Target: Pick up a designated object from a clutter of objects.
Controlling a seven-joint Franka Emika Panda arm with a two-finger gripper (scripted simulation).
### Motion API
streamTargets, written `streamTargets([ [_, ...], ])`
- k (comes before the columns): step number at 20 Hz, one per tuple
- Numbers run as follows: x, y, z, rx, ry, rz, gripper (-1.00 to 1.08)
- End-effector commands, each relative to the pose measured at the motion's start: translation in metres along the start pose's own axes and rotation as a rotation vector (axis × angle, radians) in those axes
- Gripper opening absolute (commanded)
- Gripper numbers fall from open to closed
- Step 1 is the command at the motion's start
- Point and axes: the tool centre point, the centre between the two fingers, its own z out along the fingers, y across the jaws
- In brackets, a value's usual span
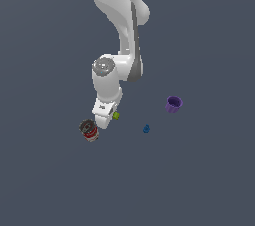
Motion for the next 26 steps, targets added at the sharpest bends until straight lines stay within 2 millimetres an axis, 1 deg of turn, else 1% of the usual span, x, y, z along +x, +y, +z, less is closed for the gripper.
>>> streamTargets([
  [1, -0.005, -0.002, -0.021, -0.001, 0.000, 0.000, -1.00],
  [6, -0.016, -0.006, -0.069, -0.001, 0.001, 0.000, -1.00],
  [19, -0.047, -0.016, -0.203, -0.001, 0.002, -0.001, -1.00],
  [23, -0.056, -0.018, -0.239, -0.001, 0.002, -0.001, -1.00],
  [26, -0.061, -0.019, -0.261, 0.000, 0.002, 0.000, -1.00],
])
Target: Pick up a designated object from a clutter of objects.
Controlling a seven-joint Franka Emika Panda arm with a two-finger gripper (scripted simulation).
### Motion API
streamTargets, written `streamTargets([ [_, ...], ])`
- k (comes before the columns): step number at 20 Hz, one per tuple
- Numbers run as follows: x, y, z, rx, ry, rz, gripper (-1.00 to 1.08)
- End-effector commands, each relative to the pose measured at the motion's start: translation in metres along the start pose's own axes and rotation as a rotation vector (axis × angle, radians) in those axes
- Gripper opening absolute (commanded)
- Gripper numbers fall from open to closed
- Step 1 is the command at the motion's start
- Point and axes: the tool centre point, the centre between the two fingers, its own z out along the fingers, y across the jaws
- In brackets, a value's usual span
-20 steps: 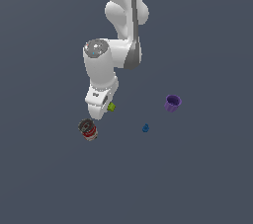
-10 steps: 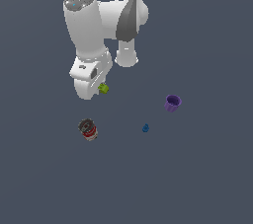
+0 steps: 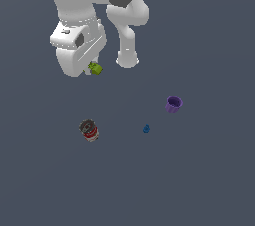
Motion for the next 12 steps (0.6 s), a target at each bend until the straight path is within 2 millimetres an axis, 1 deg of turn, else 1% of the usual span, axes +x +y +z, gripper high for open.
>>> streamTargets([
  [1, -0.004, -0.001, -0.017, 0.001, 0.000, 0.000, -1.00],
  [4, -0.008, -0.001, -0.033, 0.001, -0.001, 0.000, -1.00],
  [7, -0.011, -0.001, -0.045, 0.001, -0.001, 0.000, -1.00],
  [12, -0.013, 0.000, -0.054, 0.001, -0.001, 0.000, -1.00],
])
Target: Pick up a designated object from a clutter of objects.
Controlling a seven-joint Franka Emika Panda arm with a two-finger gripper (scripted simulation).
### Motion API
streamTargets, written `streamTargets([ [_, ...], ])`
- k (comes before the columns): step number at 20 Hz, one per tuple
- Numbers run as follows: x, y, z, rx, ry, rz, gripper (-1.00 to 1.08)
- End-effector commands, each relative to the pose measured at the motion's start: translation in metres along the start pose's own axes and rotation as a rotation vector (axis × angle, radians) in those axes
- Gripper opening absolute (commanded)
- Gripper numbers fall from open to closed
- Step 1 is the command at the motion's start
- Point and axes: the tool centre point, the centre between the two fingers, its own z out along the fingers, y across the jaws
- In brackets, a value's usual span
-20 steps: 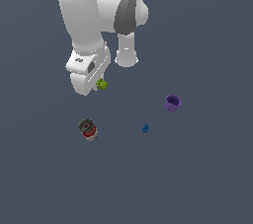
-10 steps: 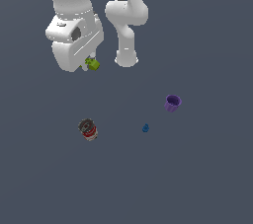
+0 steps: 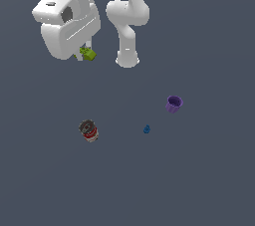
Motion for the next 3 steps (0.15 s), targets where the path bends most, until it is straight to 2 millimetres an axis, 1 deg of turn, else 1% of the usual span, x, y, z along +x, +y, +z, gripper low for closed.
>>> streamTargets([
  [1, -0.0006, 0.0004, -0.0024, 0.001, 0.000, 0.000, -1.00],
  [3, -0.0004, 0.0009, -0.0020, 0.001, 0.000, 0.000, -1.00],
])
